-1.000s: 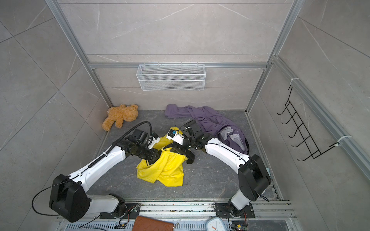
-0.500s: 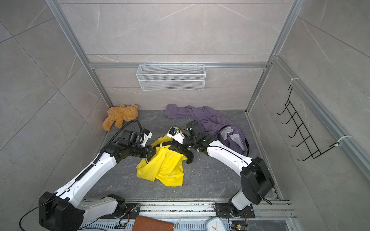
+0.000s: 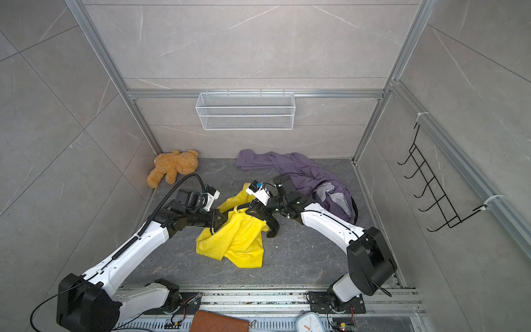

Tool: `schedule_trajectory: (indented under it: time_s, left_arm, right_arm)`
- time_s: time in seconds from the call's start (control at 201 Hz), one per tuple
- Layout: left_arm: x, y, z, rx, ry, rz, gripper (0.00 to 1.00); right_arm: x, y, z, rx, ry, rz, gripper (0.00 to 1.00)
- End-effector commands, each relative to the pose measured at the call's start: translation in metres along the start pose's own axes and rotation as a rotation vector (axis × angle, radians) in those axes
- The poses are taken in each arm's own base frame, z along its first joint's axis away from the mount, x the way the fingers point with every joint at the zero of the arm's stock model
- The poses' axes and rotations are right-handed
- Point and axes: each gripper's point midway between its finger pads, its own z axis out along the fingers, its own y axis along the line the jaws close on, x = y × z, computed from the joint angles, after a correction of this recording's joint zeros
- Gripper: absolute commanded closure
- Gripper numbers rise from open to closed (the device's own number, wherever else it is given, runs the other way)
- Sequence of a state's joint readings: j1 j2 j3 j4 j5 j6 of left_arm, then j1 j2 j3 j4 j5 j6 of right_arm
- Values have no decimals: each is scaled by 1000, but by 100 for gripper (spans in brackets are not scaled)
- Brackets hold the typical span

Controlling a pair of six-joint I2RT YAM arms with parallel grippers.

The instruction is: Remove the belt from the trousers

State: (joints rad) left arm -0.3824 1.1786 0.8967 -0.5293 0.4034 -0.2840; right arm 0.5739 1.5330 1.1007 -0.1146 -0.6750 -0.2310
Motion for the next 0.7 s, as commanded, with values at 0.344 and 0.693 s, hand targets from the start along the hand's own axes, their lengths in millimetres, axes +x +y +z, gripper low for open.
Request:
schedule_trajectory:
  time_s: [0.344,0.693]
  left_arm:
    - [69,93,-21,-435,169,-255,100]
    - [63,129,-42,-500,2,-437,100]
  right_arm:
    - [-54,-50,-79,263,-163,29,95]
    - [-49,-70,-125,351,-202,113,99]
